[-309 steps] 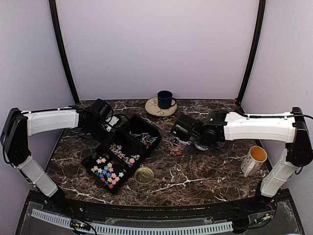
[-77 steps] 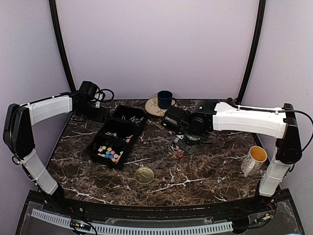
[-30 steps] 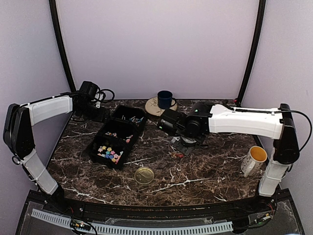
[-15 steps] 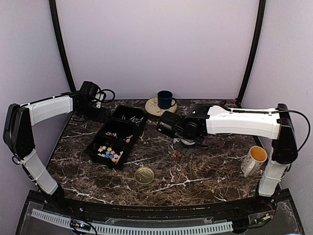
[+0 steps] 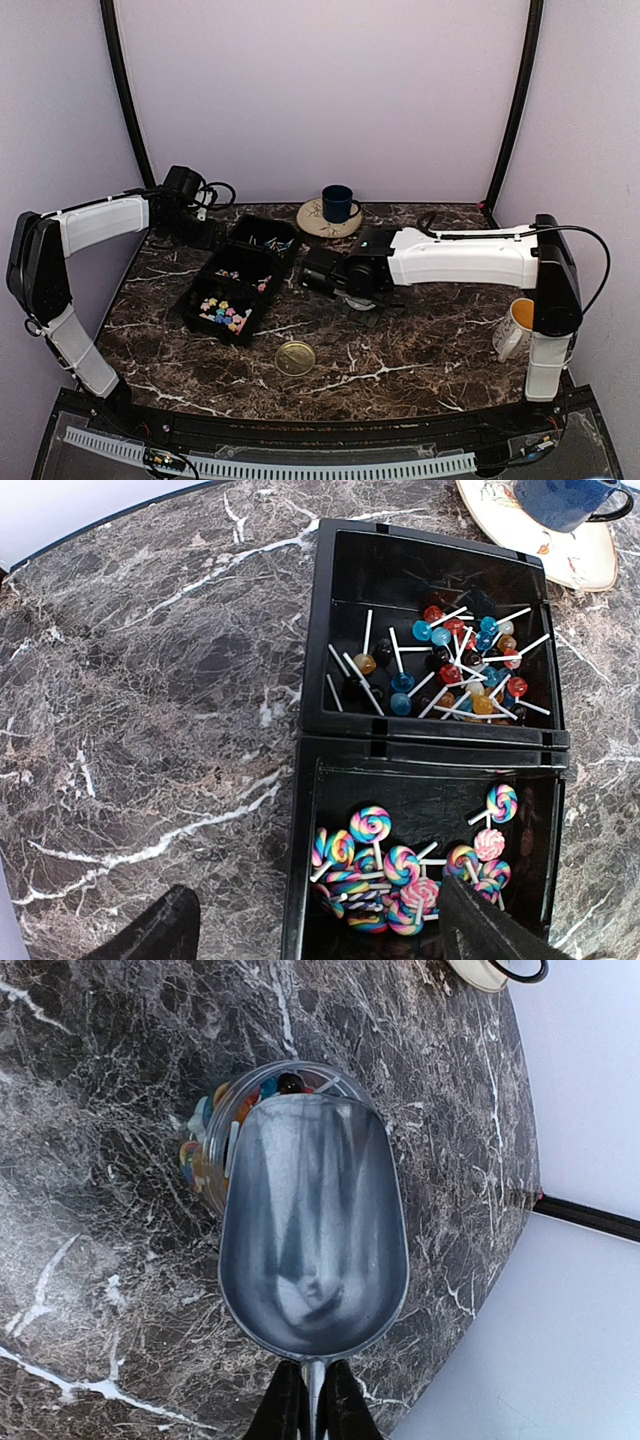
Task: Pack the candies
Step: Move the packing box to the center of the board, then place the spatula at the center of the board.
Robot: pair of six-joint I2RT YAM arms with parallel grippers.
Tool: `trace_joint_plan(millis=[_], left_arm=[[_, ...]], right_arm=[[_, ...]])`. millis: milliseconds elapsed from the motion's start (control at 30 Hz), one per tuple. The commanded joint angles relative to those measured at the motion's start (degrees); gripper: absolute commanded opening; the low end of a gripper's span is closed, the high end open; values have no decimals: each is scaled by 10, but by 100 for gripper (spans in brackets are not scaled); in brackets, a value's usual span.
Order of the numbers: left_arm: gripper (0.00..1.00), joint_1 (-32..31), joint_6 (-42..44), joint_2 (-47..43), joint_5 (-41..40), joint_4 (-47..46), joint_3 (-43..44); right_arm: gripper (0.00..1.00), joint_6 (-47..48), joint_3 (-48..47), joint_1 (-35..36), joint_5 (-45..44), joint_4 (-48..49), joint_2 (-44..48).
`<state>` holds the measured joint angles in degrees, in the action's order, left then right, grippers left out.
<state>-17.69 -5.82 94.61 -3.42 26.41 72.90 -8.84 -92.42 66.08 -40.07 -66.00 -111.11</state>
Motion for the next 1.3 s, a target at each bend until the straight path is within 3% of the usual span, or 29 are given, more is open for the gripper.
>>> trace_joint_plan(millis=[0,167,467,1000,1267], left_arm=[[85,-4,-5,-8,7,-5,-8],[85,-4,-5,-10,9,-5,-7],[85,-4,-2,-12,9,-5,-8],[84,-6,-3,-15,7,-5,-9],[85,-12,-3,-28,15,-4,-7]], right_arm=[[0,11,-17,7,5,15,24],[0,42,18,-2,45,84,48],[0,49,71,-29,89,124,50],[0,34,45,-50,56,116,135],[0,10,156,-125,38,251,216]])
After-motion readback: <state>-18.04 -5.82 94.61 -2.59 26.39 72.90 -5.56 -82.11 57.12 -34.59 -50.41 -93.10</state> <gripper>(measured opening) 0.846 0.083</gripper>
